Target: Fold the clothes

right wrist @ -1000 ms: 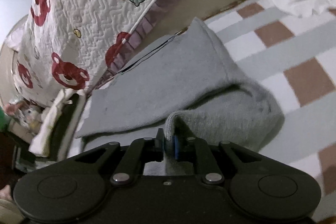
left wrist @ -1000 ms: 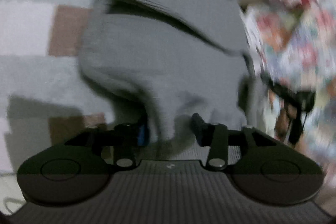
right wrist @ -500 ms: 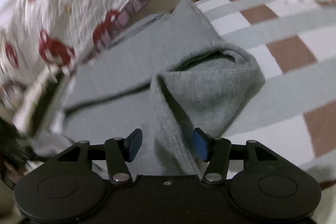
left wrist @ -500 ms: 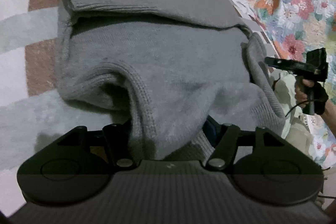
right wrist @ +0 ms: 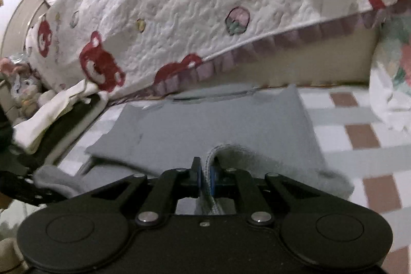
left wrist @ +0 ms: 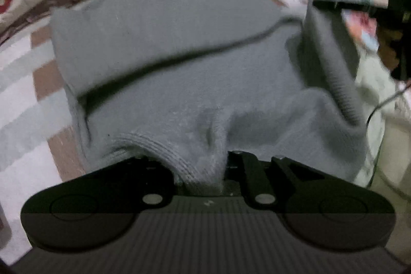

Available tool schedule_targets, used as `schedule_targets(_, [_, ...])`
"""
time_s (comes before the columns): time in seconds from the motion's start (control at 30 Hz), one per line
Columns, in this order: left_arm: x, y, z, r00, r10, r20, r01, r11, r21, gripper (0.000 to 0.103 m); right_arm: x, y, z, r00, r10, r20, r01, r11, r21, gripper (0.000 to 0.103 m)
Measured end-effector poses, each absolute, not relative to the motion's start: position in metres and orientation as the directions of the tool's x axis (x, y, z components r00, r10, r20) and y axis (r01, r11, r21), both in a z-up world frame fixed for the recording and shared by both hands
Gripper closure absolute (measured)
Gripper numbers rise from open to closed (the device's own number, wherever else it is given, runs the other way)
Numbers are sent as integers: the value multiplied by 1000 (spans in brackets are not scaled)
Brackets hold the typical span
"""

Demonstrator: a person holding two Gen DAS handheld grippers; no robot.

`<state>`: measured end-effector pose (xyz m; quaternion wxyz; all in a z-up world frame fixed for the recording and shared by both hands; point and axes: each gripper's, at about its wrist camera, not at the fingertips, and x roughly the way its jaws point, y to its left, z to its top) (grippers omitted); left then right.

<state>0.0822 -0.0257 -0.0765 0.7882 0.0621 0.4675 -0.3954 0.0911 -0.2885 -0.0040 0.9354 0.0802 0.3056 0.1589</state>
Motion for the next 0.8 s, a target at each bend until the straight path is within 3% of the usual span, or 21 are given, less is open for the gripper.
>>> schedule_targets(0.13, [92, -14, -91, 224, -588, -777, 598, 713, -367, 92, 94, -313, -36, 752, 274, -600, -51, 931, 361, 93])
schedule_targets(0.27, [96, -6, -111, 173, -631, -756, 496, 719, -487, 88, 84, -314, -57, 672, 376, -638, -20, 870, 493, 89])
schedule_targets(0.33, [97, -1, -118, 125, -670, -732, 450, 696, -560, 65, 80, -309, -62, 608, 423, -672, -45, 863, 502, 86])
schedule_targets(0.4, [96, 3, -120, 103, -695, -712, 437, 675, -595, 60, 79, -301, -61, 537, 463, -705, -79, 860, 505, 72])
schedule_targets(0.53, [94, 2, -120, 131, -674, -727, 439, 697, -568, 49, 73, -288, -55, 457, 466, -757, -169, 881, 441, 61])
schedule_targets(0.63, [94, -4, -121, 160, -647, -746, 440, 723, -532, 38, 77, -296, -54, 468, 415, -781, -113, 904, 413, 49])
schedule_targets(0.8, [74, -21, -129, 231, -560, -795, 592, 730, -342, 39, 87, -290, -65, 456, 343, -821, -9, 925, 381, 47])
